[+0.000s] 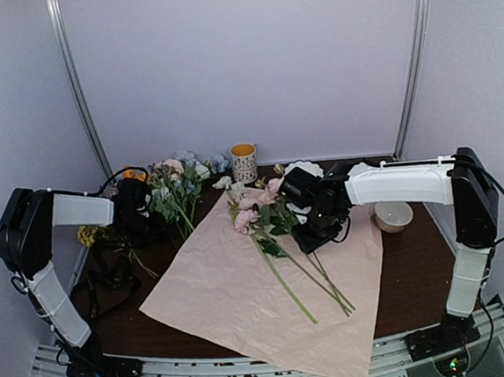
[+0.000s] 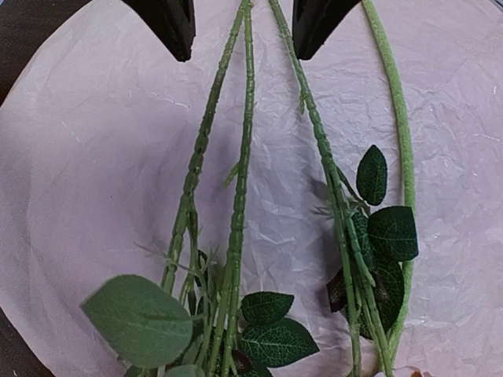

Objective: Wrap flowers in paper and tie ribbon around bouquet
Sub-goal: Place the fake flower on the flattened wrapping paper, then pick up the fake flower from the center of the board.

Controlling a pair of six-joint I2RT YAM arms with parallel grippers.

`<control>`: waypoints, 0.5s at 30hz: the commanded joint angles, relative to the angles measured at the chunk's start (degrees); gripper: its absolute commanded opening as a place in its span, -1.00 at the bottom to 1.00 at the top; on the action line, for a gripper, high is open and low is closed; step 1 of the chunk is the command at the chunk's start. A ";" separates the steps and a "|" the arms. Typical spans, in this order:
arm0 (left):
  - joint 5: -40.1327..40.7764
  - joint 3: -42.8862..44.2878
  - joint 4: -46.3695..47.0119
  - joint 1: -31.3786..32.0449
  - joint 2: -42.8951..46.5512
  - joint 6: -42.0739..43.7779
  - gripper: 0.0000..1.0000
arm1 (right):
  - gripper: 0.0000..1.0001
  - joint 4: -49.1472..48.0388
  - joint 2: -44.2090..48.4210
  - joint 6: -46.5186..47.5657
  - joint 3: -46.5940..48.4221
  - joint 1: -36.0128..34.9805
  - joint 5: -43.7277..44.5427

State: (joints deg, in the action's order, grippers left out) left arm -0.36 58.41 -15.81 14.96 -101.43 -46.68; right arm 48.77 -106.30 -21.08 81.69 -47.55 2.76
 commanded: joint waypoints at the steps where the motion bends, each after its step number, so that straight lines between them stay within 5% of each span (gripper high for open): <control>1: -3.58 0.30 6.20 0.50 -0.96 -1.27 0.27 | -0.14 1.39 1.09 0.50 1.04 0.03 2.07; 9: -2.44 3.72 3.75 1.11 -6.16 -0.79 0.21 | -0.15 1.96 0.68 1.36 2.05 -0.03 2.47; 15: -0.59 4.64 3.61 0.66 -7.54 -0.94 -0.55 | -0.15 2.11 2.56 1.78 1.23 -0.04 3.63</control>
State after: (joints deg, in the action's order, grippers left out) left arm -2.31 62.39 -11.40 15.86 -107.90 -47.64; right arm 50.00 -106.30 -19.90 82.26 -47.55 3.86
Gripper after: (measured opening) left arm 0.355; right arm 0.425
